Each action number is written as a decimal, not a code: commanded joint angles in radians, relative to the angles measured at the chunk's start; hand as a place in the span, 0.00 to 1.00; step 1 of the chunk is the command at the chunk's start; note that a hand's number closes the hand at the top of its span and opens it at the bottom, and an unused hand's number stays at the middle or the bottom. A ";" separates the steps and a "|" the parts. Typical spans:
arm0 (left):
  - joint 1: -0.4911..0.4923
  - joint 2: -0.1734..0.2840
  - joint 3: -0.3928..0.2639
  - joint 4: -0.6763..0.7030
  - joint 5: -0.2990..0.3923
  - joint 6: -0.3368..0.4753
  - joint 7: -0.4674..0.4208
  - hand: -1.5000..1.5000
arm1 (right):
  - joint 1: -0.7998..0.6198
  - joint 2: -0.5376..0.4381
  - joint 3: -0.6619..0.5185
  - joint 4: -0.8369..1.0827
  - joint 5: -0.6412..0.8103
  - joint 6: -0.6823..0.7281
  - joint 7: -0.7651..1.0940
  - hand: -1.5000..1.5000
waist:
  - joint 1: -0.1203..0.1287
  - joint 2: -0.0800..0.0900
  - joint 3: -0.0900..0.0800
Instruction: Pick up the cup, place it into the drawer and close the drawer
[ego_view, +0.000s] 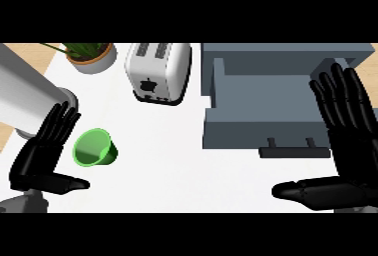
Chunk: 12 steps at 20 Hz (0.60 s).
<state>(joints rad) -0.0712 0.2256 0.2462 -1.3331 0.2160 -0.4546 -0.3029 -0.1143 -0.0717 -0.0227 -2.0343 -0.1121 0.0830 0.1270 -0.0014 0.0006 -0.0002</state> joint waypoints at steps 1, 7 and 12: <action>0.004 -0.008 -0.005 0.057 -0.023 -0.002 -0.032 0.00 | 0.023 -0.012 0.005 -0.042 0.000 0.016 0.029 0.00 | 0.000 -0.001 0.000; -0.085 0.065 0.031 0.385 -0.109 -0.062 -0.271 0.00 | -0.018 0.014 0.032 -0.023 0.023 -0.015 0.047 0.00 | -0.002 0.001 -0.001; -0.127 0.055 0.021 0.457 -0.122 -0.034 -0.286 0.00 | 0.040 -0.004 -0.013 -0.072 -0.037 0.023 0.028 0.00 | -0.002 0.000 0.000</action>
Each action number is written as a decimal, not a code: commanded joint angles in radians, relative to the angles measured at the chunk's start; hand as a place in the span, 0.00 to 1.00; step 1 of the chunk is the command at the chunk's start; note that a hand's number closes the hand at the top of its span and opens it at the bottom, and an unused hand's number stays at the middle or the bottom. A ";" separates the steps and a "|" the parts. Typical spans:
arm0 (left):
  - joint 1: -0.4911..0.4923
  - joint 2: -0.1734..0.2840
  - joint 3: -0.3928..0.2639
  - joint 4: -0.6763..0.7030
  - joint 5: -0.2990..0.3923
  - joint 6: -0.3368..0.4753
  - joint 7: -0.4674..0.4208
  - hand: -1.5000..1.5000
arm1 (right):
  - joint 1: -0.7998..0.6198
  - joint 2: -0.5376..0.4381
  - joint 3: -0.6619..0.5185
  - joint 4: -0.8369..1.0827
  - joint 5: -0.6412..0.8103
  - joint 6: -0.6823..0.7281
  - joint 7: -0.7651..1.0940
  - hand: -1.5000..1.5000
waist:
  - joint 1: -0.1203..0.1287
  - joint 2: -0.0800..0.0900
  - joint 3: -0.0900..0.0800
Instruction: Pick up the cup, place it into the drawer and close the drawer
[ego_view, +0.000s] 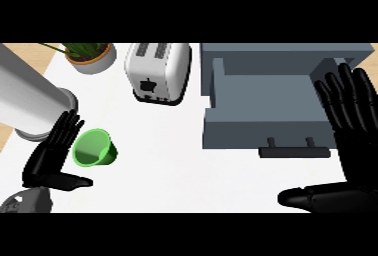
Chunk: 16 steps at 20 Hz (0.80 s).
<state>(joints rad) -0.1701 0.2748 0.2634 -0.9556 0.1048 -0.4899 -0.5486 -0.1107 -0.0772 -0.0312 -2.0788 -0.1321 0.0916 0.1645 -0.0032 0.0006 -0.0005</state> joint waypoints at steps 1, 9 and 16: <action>-0.096 0.004 0.000 0.201 -0.053 0.018 -0.117 0.00 | 0.009 0.038 0.061 0.029 0.055 -0.012 -0.042 0.00 | -0.003 0.001 0.000; -0.148 0.000 -0.013 0.359 -0.094 0.060 -0.229 0.00 | -0.062 -0.032 -0.047 0.050 -0.054 0.039 0.008 0.00 | -0.003 0.002 0.000; -0.182 0.045 -0.016 0.490 -0.108 0.047 -0.291 0.00 | 0.061 0.016 0.026 0.037 0.026 0.044 -0.070 0.00 | -0.003 0.001 0.000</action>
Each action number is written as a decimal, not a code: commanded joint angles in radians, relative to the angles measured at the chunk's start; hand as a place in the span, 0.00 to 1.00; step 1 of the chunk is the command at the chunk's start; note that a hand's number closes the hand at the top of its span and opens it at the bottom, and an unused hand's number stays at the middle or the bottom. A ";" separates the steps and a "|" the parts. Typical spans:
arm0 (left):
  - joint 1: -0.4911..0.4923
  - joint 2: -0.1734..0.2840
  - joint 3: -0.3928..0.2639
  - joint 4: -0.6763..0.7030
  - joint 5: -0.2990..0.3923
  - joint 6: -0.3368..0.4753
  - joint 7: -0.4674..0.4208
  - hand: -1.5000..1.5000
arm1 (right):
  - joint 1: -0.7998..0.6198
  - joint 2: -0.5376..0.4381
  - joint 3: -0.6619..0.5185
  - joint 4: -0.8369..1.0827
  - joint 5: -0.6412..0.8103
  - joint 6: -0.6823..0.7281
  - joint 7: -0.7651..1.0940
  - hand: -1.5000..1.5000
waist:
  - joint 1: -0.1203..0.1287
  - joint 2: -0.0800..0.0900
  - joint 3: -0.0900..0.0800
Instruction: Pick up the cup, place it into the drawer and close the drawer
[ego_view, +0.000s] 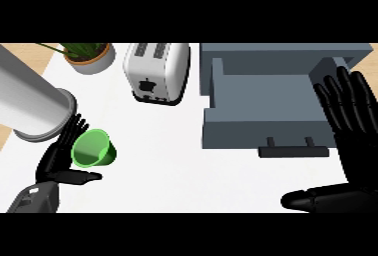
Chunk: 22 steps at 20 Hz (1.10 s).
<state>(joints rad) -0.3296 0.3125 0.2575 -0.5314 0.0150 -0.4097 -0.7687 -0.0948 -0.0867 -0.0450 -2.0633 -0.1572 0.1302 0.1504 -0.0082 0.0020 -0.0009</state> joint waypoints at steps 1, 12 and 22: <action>-0.015 -0.032 -0.015 0.011 0.000 -0.012 -0.051 0.00 | 0.042 0.015 0.024 -0.033 0.026 -0.004 -0.009 0.00 | 0.003 -0.001 0.000; -0.078 -0.019 -0.020 0.184 -0.017 -0.082 -0.186 0.00 | 0.026 0.035 0.026 -0.003 0.029 -0.008 -0.050 0.00 | -0.003 0.002 -0.001; -0.086 -0.035 -0.024 0.241 -0.004 -0.147 -0.216 0.00 | 0.011 -0.014 -0.004 -0.029 -0.025 0.027 0.022 0.00 | -0.007 0.004 -0.001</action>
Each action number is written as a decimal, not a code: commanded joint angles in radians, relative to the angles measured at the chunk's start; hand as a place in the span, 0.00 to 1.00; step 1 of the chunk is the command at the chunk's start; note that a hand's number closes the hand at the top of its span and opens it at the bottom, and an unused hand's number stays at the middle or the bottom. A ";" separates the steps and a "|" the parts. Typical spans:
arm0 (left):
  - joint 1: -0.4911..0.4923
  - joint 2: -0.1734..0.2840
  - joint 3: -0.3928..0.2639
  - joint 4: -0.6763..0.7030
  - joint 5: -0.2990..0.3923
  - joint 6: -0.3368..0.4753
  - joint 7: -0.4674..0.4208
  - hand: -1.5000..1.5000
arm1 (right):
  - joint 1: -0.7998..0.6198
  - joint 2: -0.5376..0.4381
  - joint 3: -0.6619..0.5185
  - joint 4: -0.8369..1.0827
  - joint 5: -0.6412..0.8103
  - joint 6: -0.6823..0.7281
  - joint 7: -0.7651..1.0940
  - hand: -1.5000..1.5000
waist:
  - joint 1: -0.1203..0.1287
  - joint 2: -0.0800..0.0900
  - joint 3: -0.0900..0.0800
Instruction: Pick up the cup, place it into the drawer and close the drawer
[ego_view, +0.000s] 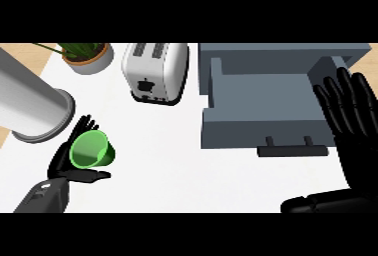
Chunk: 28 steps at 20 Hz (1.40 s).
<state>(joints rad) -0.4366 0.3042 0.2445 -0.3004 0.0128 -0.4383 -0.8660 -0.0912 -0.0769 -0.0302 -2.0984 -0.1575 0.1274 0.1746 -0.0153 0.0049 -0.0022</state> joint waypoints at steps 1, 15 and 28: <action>-0.034 0.042 0.017 0.019 0.030 -0.182 -0.048 0.00 | -0.016 0.003 -0.001 0.026 0.000 0.004 -0.016 0.00 | 0.002 0.001 0.000; -0.023 -0.033 -0.019 -0.048 0.047 -0.242 -0.120 1.00 | -0.053 -0.006 -0.016 0.024 0.010 -0.019 0.017 0.00 | 0.003 0.002 -0.001; 0.076 -0.200 0.058 -0.237 0.142 0.170 -0.194 1.00 | 0.046 0.000 -0.019 0.036 0.019 0.020 -0.071 0.00 | 0.018 -0.006 0.003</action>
<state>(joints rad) -0.3845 0.1497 0.3025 -0.4685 0.1371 -0.2884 -0.9797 -0.0680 -0.0852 -0.0473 -2.1099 -0.1501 0.1311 0.1668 -0.0010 -0.0006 -0.0005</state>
